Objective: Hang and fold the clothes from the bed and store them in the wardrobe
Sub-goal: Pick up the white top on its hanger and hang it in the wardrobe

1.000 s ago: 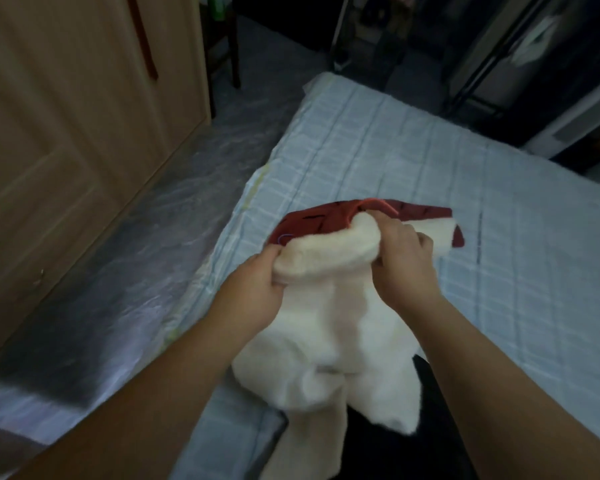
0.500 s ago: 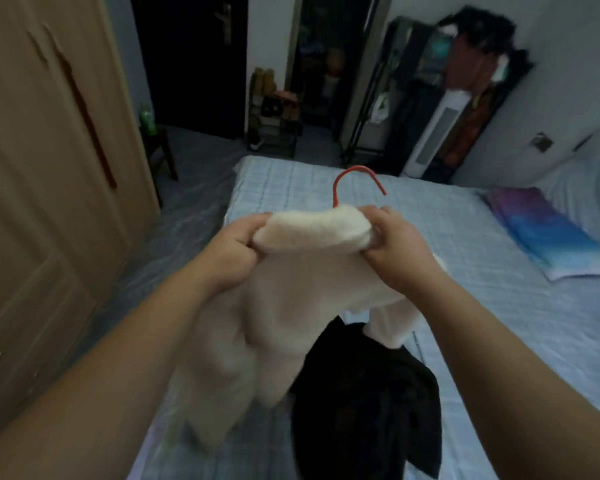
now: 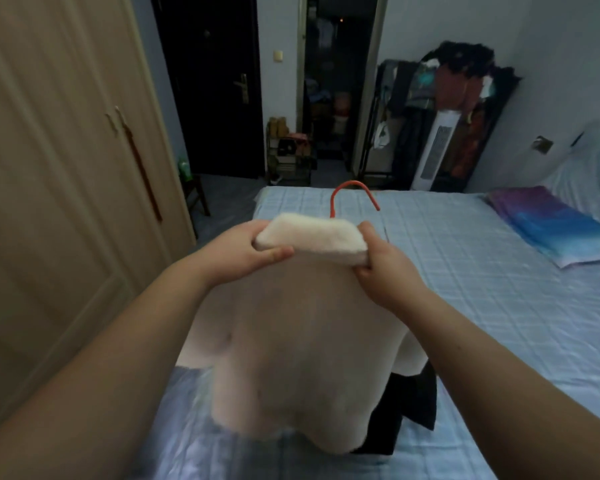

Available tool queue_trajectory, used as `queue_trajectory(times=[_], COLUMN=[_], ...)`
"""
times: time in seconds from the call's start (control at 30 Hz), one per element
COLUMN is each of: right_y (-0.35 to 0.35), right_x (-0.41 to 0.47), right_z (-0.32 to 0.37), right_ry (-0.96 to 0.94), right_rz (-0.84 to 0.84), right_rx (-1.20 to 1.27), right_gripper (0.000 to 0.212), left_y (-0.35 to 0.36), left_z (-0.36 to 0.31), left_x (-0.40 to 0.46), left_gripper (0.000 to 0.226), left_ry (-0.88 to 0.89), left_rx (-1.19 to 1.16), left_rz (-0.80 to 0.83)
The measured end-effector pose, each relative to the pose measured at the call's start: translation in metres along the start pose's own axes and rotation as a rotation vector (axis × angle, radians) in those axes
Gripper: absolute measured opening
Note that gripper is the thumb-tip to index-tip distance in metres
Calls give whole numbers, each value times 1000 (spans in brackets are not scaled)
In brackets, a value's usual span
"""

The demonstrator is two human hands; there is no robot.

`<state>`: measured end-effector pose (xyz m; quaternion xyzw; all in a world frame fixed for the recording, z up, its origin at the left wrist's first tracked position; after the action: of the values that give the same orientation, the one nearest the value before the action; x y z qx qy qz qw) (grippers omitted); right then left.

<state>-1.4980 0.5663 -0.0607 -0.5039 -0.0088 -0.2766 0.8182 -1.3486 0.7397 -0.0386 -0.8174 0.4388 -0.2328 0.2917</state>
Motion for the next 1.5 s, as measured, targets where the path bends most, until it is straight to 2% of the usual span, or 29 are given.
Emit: queue_trajectory(times=[0.03, 0.1, 0.17, 0.23, 0.3, 0.37, 0.4, 0.47, 0.63, 0.73, 0.8, 0.9, 0.97, 1.03, 1.17, 1.23, 1.37, 1.43, 1.5], right_y=[-3, -13, -27, -40, -54, -64, -68, -77, -98, -114, -119, -119, -114, -110, -102, -95, -87, -90, -91], right_x=[-12, -32, -46, -52, -53, -53, -54, -53, -54, -62, -72, -86, -86, -81, -75, -74, -72, -70, -68], right_z=[0, 1, 6, 16, 26, 36, 40, 48, 51, 43, 41, 38, 35, 39, 56, 63, 68, 65, 64], right_ry=[-3, -18, -34, -60, -78, -78, -82, -98, -119, -117, -134, -163, -132, -140, -270, -309, -321, -319, -335], right_rz=[28, 55, 74, 54, 17, 13, 19, 26, 44, -43, -142, -322, -371, -368, -254, -221, -188, -182, -161], right_rx=[-2, 13, 28, 5, -40, -65, -69, -54, 96, 123, 54, -72, -55, 2, -14, -69, -109, -91, -95], right_gripper=[33, 53, 61, 44, 23, 12, 9, 9, 23, 26, 28, 30, 27, 27, 30, 29, 28, 31, 35], left_y=[6, 17, 26, 26, 23, 20, 19, 14, -12, -25, -31, -30, -28, -30, -30, -27, -8, 2, 13], left_z=[-9, -28, -47, -57, -68, -77, -82, -90, -110, -119, -124, -129, -130, -127, -123, -137, -153, -146, -143], left_x=[-10, -28, -46, -57, -59, -58, -58, -59, -70, -77, -82, -89, -95, -100, -110, -107, -93, -89, -86], left_gripper=[32, 33, 44, 49, 32, 11, 10, 14, 6, 9, 8, 14, 20, 25, 41, 44, 23, 25, 30], left_ry=[-7, 1, -10, -51, -55, -33, -15, 9, 30, 27, 16, 7, 3, -36, -191, -147, -136, -205, -257], left_rx=[-4, -15, -112, -169, -85, 15, 56, 102, 71, 54, 45, -11, -7, 61, 221, 256, 14, -220, -481], left_rz=[-2, 29, 100, 78, 13, -1, 9, 7, -170, -212, -205, -138, -85, 0, 307, 321, 207, 184, 231])
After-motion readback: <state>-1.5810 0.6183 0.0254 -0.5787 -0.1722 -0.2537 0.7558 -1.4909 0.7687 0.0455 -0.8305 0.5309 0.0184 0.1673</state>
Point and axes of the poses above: each hand's wrist, its own x-axis towards the middle knuckle, its own y-axis out of the palm, z = x × y, the point moved 7 cm from there along x, towards the middle knuckle, and after that the axes turned 1 degree about x, right-handed, at the moved point
